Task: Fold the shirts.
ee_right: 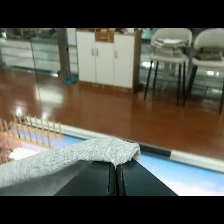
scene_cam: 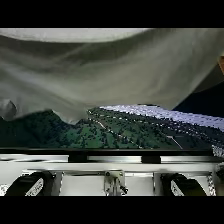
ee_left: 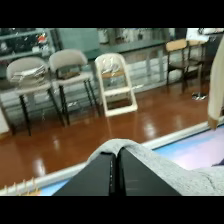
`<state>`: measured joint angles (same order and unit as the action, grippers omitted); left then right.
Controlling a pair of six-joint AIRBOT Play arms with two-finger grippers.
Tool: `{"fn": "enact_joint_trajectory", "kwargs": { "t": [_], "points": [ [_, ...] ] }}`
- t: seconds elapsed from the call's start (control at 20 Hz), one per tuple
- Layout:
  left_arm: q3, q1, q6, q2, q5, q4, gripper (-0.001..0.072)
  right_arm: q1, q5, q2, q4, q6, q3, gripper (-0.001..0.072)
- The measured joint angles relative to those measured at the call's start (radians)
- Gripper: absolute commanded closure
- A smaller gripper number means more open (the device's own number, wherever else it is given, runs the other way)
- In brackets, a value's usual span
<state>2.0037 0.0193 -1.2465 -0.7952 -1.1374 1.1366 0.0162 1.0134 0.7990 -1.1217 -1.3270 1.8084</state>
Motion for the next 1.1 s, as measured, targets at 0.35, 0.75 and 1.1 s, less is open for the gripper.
{"fn": "enact_joint_trajectory", "kwargs": {
  "t": [0.35,0.75,1.1],
  "points": [
    [-0.301,0.0,0.04,-0.141,-0.041,0.096,0.0664,0.0,0.237,0.284,-0.15,-0.089,0.008,0.0647],
    [-0.38,0.0,0.062,-0.542,0.066,0.053,0.0663,0.0,0.15,0.789,-0.182,-0.206,0.008,0.0646],
    [-0.386,0.02,-0.036,-0.824,-0.052,-0.096,0.0054,0.0,0.177,1.019,-0.132,-0.333,0.008,0.0432]
  ]
}}
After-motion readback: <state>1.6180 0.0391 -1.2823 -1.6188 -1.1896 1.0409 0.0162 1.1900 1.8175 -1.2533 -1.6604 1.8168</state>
